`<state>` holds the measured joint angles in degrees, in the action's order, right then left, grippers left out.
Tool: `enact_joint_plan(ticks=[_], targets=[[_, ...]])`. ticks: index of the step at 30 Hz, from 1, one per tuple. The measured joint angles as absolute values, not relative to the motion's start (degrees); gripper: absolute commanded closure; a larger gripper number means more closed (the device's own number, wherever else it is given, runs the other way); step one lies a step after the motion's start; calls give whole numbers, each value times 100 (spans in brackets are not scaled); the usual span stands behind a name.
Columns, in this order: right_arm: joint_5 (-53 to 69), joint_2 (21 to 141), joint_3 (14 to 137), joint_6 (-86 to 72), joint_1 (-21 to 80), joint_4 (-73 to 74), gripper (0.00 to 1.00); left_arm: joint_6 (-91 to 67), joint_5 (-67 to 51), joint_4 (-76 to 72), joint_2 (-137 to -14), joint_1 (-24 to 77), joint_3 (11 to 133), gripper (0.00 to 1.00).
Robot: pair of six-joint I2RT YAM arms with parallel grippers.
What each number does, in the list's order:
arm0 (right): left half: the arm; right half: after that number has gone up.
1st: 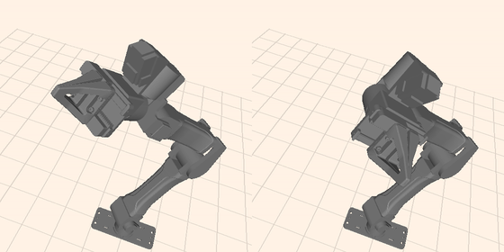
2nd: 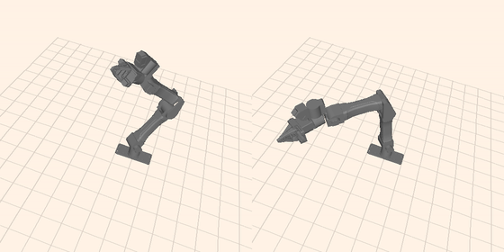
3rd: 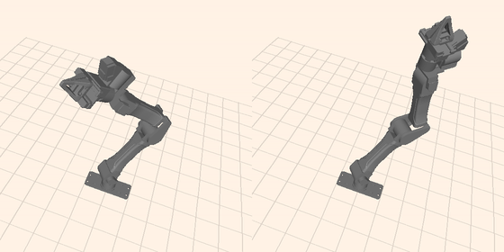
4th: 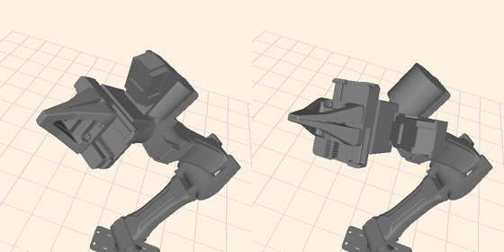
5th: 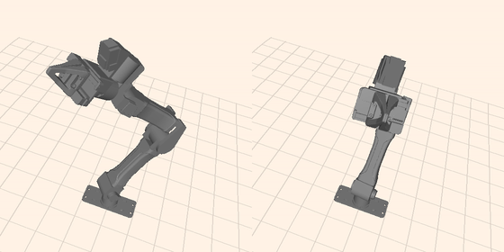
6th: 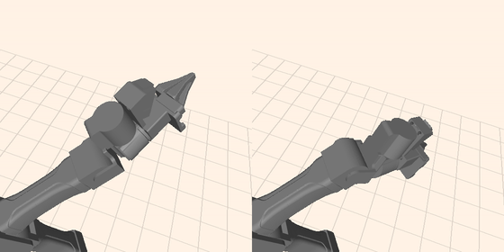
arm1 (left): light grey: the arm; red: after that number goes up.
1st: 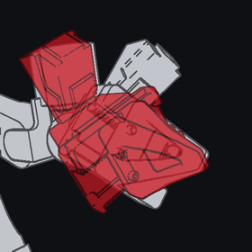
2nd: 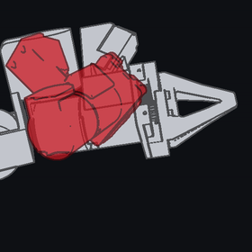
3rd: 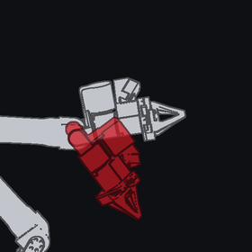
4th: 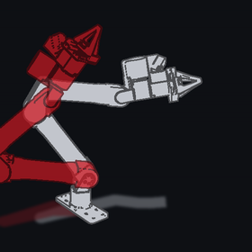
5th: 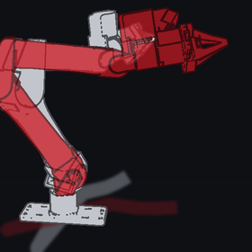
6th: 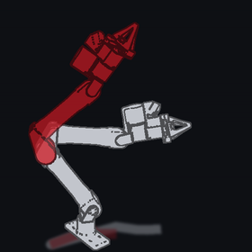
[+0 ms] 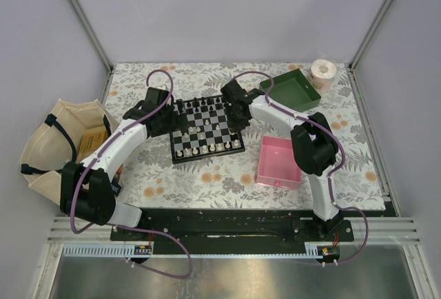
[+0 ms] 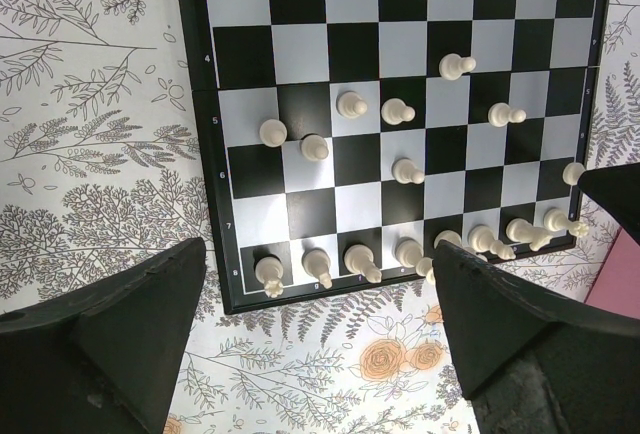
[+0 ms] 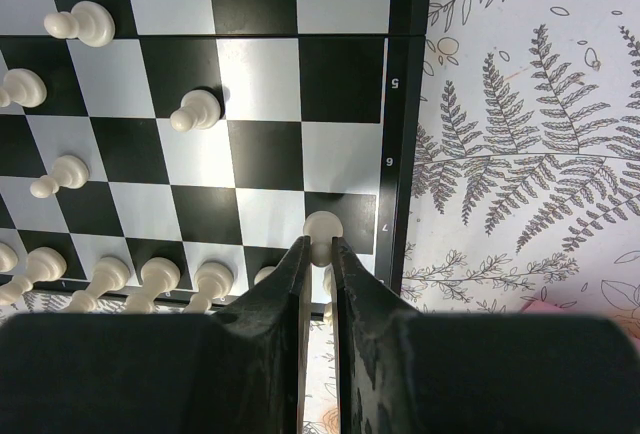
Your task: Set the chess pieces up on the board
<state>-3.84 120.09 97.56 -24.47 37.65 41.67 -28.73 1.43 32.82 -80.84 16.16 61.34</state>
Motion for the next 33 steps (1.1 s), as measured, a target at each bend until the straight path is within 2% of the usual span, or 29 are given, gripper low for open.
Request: enact_joint_plan(ticks=[33], targets=[[-351,12138,9657,-2447,3765,4182,79,-2875,123,3284,-8097,1616,6134,1]])
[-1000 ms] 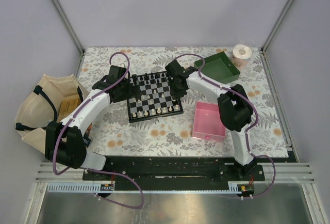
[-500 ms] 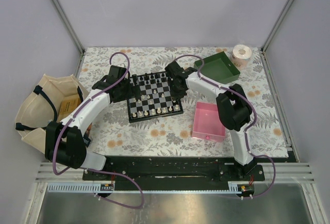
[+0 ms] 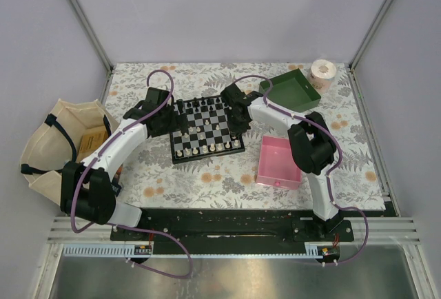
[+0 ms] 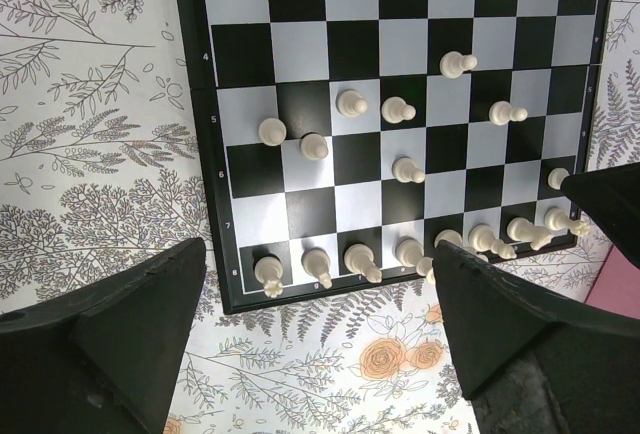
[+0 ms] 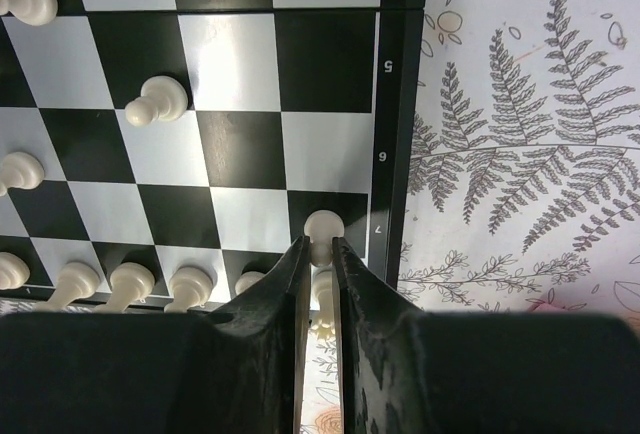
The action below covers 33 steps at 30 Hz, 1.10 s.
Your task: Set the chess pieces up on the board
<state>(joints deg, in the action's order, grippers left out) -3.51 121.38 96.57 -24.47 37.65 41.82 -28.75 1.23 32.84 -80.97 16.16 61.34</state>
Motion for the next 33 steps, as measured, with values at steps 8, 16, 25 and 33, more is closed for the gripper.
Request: enact_joint_plan(ticks=[8,16,25,33], targets=[[-338,12138,9614,-2447,3765,4176,74,-2877,126,3284,-8152,1616,6134,1],[-342,12138,9614,-2445,3765,4176,60,-2877,126,3286,-8152,1616,6134,1],[-340,12138,9835,-2425,3765,4185,56,-2877,126,3288,-8154,1616,6134,1],[-187,12243,10641,-2338,3765,4241,52,-2877,126,3286,-8154,1616,6134,1]])
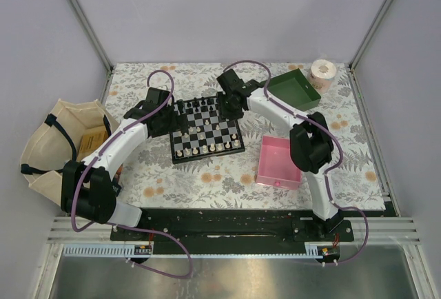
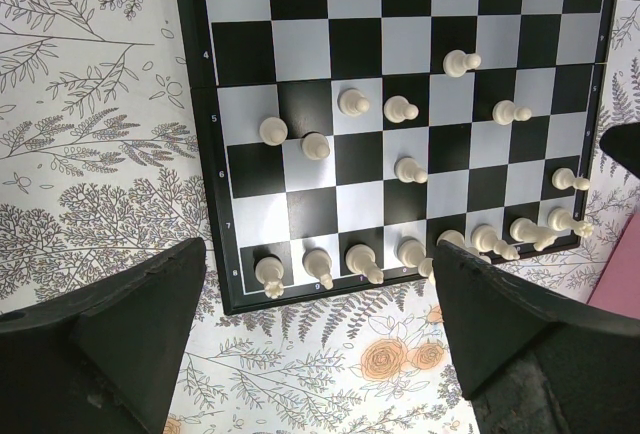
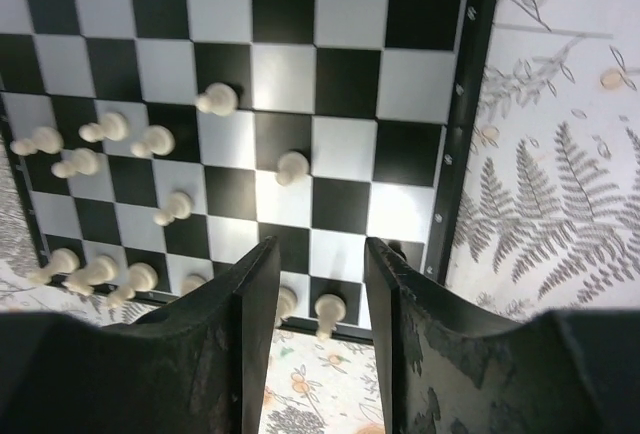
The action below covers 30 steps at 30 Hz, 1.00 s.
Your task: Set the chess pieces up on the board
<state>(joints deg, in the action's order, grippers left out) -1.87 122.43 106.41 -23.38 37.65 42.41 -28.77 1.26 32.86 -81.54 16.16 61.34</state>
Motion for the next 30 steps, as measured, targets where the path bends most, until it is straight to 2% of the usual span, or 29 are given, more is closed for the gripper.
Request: enact_joint_plan(ticks=[7,19,25,30], targets=[[82,12851,11511,-2246,3787,4469,51,-2875,130,3286,-8154,1616,6134,1],[117,13568,12121,-2147,3885,4921,53,-2875,130,3286,-8152,1588,6134,1],[117,13673,12307,-2119,3896,5015,60,-2875,130,3286,-8152,1579,6134,1],[119,13710,12344,-2115,3896,5074,61,-2875,130,3286,-8152,1577,6134,1]])
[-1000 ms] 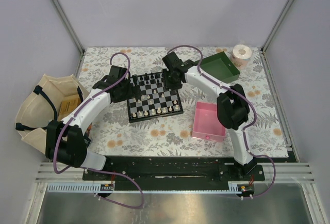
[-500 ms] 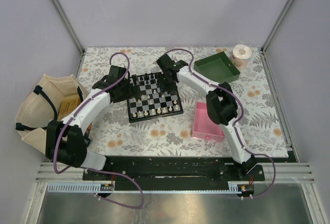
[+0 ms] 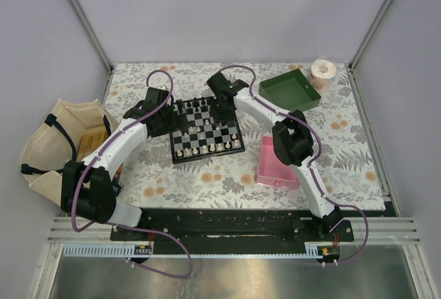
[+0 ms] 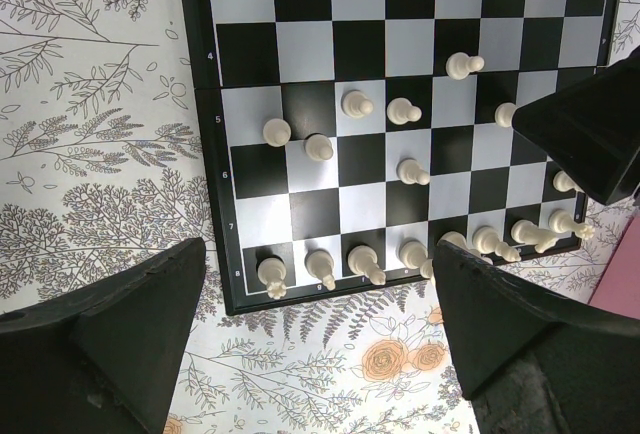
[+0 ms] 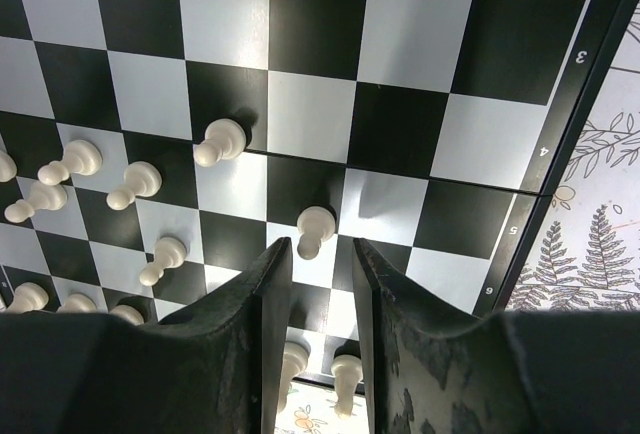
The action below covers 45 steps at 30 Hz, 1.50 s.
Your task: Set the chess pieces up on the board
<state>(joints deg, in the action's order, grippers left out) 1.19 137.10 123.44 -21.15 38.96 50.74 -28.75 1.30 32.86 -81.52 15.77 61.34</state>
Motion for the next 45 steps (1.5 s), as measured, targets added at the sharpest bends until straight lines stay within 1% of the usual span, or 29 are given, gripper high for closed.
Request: enact_joint_plan(ticks=[10,17,21,32,35,38,45], targets=[[121,13806,12355,-2108,3896,5092,65,-2875,128,3286,-8154,1575,6134,1],[119,13808,12357,-2097,3896,5094,66,-2875,126,3286,-8156,1566,6134,1],[119,13832,12462,-2082,3896,5109,69,-2875,123,3286,-8162,1566,6134,1],[123,13872,12545,-2080,3896,5164,69,-2875,121,3286,-8193,1566,6134,1],[126,13872,12545,-2078,3896,5192,71,-2875,121,3286,-8193,1566,6134,1],[150,13872,12545,-2075,3896,5201,74,-2875,121,3284,-8193,1566,6134,1],[261,13872,12547,-2056,3896,5221,86,-2875,121,3286,-8211,1566,6134,1]])
